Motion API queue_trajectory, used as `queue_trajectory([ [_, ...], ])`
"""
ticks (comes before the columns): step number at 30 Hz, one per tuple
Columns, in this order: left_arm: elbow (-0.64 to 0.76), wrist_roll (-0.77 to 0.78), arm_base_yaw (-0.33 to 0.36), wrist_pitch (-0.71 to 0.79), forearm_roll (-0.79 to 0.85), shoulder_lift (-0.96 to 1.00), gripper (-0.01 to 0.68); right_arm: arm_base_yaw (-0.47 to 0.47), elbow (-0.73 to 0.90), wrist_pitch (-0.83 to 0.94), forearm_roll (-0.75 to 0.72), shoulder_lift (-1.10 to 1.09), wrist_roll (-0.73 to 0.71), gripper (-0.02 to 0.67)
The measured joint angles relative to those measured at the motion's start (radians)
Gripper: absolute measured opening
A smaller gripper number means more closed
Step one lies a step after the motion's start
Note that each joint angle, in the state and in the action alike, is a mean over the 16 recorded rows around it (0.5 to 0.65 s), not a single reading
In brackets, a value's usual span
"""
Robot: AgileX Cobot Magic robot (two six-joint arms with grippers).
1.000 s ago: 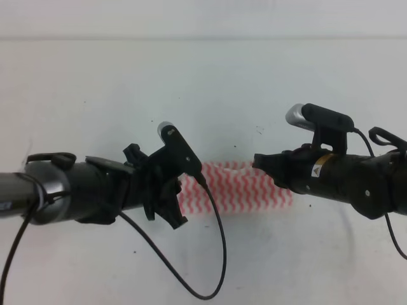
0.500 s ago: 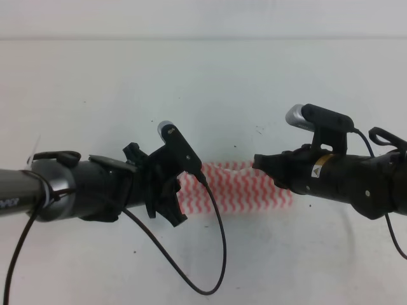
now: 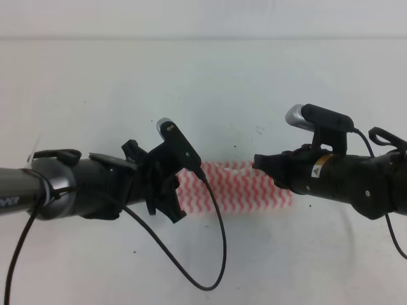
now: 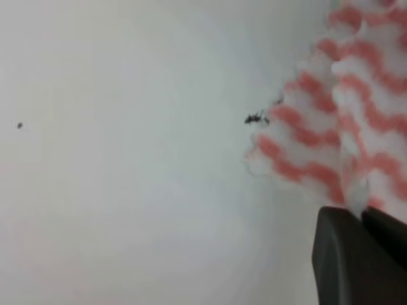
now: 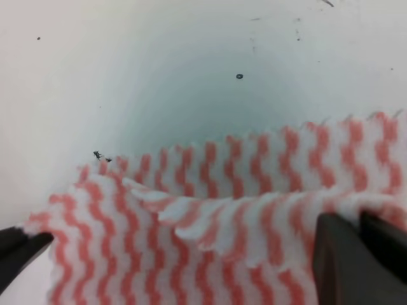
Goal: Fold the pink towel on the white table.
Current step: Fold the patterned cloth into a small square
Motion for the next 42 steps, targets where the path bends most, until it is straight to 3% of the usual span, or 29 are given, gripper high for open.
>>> queue_trajectory([
  [42,-0.047,0.016,0.000,-0.027,0.005,0.046,-0.004,0.000,0.000,-0.024,0.002,-0.002,0.002,-0.016],
])
